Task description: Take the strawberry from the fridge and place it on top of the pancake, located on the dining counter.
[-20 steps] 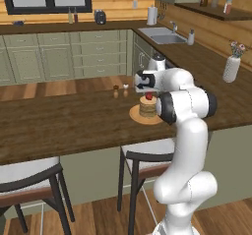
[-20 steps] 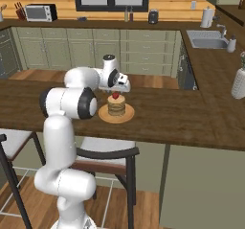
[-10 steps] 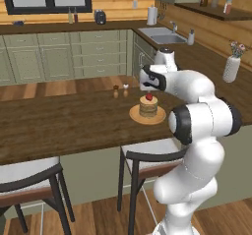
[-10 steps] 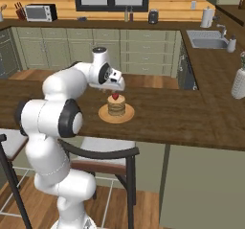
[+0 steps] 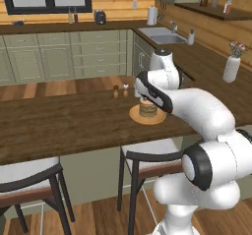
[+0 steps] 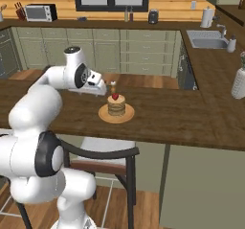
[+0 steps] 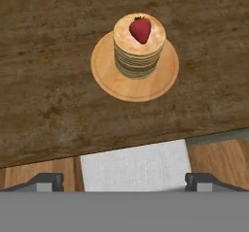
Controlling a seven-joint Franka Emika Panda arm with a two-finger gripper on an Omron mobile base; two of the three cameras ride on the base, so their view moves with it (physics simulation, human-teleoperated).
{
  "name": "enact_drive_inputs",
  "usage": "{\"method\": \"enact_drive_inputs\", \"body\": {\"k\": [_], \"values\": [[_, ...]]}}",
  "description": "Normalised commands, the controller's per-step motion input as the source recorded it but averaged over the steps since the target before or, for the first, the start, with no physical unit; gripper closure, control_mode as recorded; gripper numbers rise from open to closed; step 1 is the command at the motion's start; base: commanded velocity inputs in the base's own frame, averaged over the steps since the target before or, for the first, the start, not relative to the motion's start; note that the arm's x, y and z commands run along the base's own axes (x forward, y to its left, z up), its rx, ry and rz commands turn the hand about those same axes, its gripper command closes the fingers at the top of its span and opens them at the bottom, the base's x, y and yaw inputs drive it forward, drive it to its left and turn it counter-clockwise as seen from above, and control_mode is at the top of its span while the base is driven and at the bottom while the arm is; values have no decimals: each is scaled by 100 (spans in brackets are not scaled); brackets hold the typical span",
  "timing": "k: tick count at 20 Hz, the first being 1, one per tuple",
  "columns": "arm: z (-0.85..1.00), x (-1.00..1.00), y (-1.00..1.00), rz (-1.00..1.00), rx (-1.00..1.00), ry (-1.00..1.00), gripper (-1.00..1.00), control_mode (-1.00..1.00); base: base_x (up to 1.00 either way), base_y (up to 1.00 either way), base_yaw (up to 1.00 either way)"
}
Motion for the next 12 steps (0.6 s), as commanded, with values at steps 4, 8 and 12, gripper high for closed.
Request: {"method": "enact_drive_inputs", "body": {"k": [4, 8, 12], "values": [[30, -100, 76, 0, -10, 0, -100, -100, 0, 0, 0], [12, -100, 100, 0, -11, 0, -100, -100, 0, 0, 0], [18, -100, 99, 0, -5, 0, -100, -100, 0, 0, 0]]}}
